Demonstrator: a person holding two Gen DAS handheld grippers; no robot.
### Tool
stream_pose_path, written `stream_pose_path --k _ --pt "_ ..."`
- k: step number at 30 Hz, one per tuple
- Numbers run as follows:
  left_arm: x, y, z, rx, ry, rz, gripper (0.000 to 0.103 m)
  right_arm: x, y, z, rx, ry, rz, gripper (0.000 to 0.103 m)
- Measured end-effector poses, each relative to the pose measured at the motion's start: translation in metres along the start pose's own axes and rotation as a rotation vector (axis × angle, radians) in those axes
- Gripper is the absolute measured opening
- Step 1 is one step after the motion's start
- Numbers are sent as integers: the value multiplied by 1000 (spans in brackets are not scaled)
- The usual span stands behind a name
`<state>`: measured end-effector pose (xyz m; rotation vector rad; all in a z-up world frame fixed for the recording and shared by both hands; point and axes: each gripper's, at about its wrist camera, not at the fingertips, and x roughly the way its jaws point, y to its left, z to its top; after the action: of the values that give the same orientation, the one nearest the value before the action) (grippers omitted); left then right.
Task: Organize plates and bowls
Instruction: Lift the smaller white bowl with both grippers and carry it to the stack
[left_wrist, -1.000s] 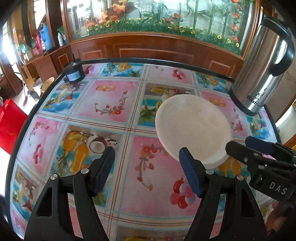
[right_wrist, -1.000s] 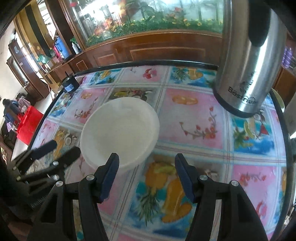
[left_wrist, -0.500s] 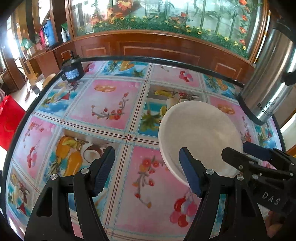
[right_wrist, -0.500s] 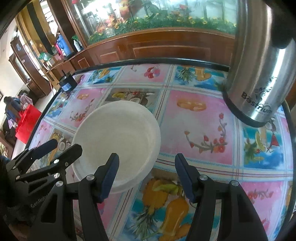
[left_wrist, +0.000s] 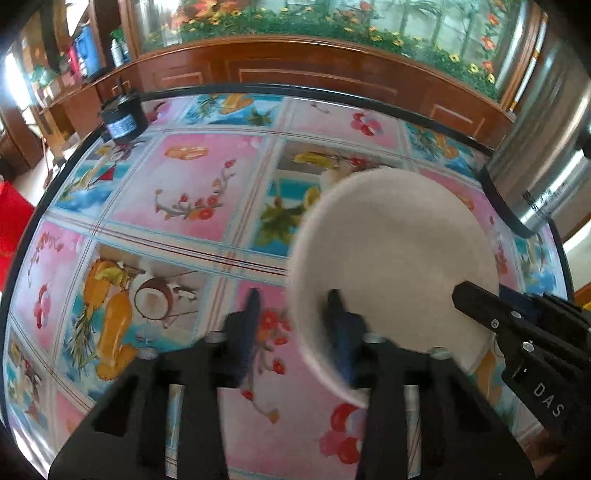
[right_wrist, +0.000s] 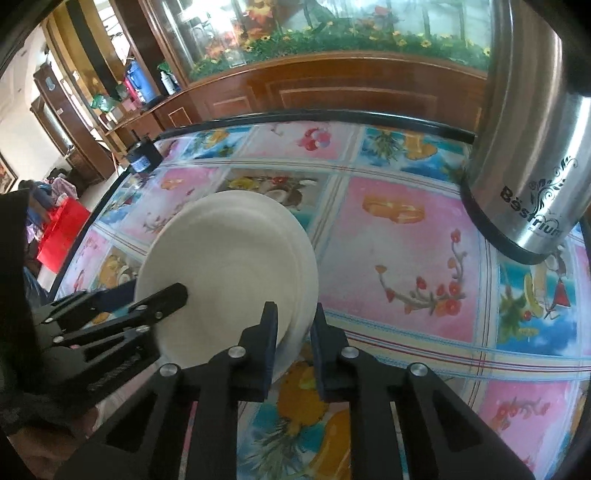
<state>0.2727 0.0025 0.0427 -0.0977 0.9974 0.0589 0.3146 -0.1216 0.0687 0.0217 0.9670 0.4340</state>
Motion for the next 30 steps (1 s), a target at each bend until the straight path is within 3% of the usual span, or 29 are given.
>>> stream_pose_path --k 6,12,20,30 --pt "-16 0 -3 -8 27 -51 17 -16 2 -9 13 -5 17 14" --pt "-54 1 -34 27 55 -52 16 -44 18 -39 6 6 32 14" --pt "-102 10 -105 44 93 -96 16 -88 45 -94 -2 11 26 14" --pt "-157 34 -199 67 66 -118 16 -128 90 -175 -30 11 34 18"
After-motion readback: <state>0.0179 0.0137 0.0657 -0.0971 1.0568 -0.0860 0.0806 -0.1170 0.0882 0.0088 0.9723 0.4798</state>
